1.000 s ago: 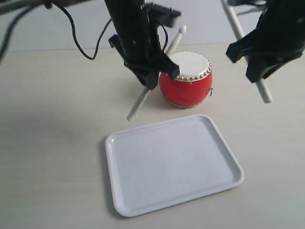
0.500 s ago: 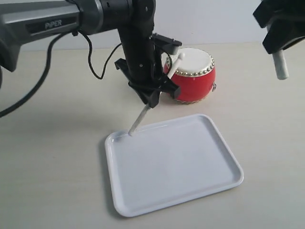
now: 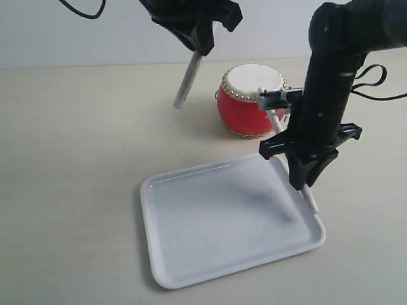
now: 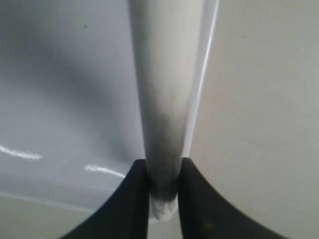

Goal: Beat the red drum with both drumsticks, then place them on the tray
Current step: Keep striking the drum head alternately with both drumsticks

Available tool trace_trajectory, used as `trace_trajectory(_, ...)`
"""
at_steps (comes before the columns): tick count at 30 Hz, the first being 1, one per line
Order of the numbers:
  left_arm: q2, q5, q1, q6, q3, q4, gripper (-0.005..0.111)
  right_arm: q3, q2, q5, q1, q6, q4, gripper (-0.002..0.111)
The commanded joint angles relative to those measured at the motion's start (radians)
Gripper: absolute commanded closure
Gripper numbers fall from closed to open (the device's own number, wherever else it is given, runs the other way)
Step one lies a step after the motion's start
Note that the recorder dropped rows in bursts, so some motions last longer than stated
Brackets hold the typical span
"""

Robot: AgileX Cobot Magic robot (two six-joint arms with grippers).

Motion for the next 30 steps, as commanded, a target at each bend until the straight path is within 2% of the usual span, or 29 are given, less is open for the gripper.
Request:
trace_trajectory(1,-0.015,-0.005,-0.001,0.004,0.020,-0.006,0.107,-0.006,-0.049,0.007,0.002,-0.009,0.002,0.108)
trace_trajectory(4,0.026,-0.005,-0.001,0.032,0.070,-0.006,0.107,-0.006,-0.200,0.025,0.002,-0.009,-0.014,0.108)
trace_trajectory(8,0.176,-0.005,-0.001,0.060,0.083,-0.006,0.107,-0.006,-0.447,0.025,0.002,0.001,-0.028,0.108)
trace_trajectory(10,0.273,-0.005,-0.001,0.078,0.039,-0.006,0.107,-0.006,-0.563,0.025,0.002,0.001,-0.024,0.108)
trace_trajectory(16,0.414,-0.005,-0.001,0.060,-0.086,-0.006,0.107,-0.006,-0.692,0.025,0.002,0.001,-0.024,0.108)
trace_trajectory(23,0.372,-0.005,-0.001,0.037,-0.092,-0.010,0.107,-0.004,-0.664,0.025,0.002,0.001,-0.030,0.108)
trace_trajectory(30,0.234,-0.005,-0.001,-0.005,-0.092,-0.010,0.107,-0.004,-0.449,-0.014,0.002,0.001,-0.024,0.108)
